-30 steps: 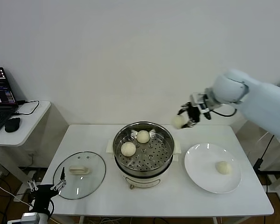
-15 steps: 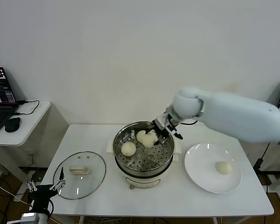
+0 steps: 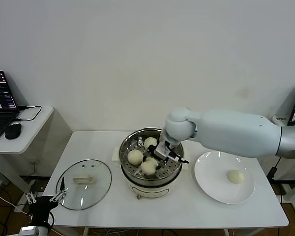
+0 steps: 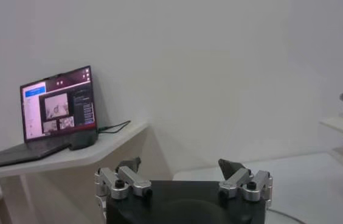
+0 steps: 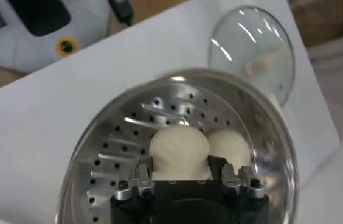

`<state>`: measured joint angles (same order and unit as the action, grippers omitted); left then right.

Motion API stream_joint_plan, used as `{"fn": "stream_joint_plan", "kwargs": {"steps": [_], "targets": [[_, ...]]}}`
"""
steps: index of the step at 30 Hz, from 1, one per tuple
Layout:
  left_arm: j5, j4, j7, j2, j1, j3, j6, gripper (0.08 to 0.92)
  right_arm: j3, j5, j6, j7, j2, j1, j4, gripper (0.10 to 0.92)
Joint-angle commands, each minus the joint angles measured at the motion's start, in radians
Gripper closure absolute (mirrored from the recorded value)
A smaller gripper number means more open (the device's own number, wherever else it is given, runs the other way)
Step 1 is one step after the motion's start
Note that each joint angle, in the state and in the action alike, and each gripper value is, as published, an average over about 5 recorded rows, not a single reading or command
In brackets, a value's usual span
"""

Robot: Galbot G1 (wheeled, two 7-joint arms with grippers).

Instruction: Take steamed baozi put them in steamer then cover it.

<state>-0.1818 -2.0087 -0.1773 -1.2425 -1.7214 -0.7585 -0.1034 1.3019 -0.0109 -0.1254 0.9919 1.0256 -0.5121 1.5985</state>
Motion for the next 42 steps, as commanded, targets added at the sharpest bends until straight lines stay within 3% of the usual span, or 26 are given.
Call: {"fn": "stream_joint_plan", "kwargs": {"steps": [1,9,18,24,30,36,42], "targets": [[0.000,0.005,0.000,-0.002,0.002,0.000,-0.002,0.177,0.026,0.102,-0.132,0.005,0.023,0.009,-0.001,0.444],[0.000,0.008,0.000,-0.004,0.005,0.005,-0.004,0.177,0.024,0.107,-0.159,-0.008,0.011,0.009,0.003,0.397],[-0.001,0.007,0.001,0.003,0.008,0.003,-0.003,0.177,-0.010,0.056,-0.145,-0.001,-0.021,-0.060,0.006,0.218],[-0.001,0.007,0.001,0.011,0.014,0.003,-0.004,0.177,-0.045,-0.112,0.035,0.047,-0.116,-0.118,0.022,0.203],[-0.004,0.006,0.002,0.027,0.017,0.005,-0.008,0.177,-0.060,-0.177,0.212,0.072,-0.280,-0.135,0.030,0.203],[-0.008,0.018,0.003,0.056,0.028,0.015,-0.011,0.177,-0.074,-0.187,0.401,0.075,-0.502,-0.113,0.068,0.203],[-0.008,0.035,0.004,0.070,0.043,0.037,-0.014,0.177,-0.131,-0.094,0.456,0.064,-0.655,0.009,0.054,0.203]]}}
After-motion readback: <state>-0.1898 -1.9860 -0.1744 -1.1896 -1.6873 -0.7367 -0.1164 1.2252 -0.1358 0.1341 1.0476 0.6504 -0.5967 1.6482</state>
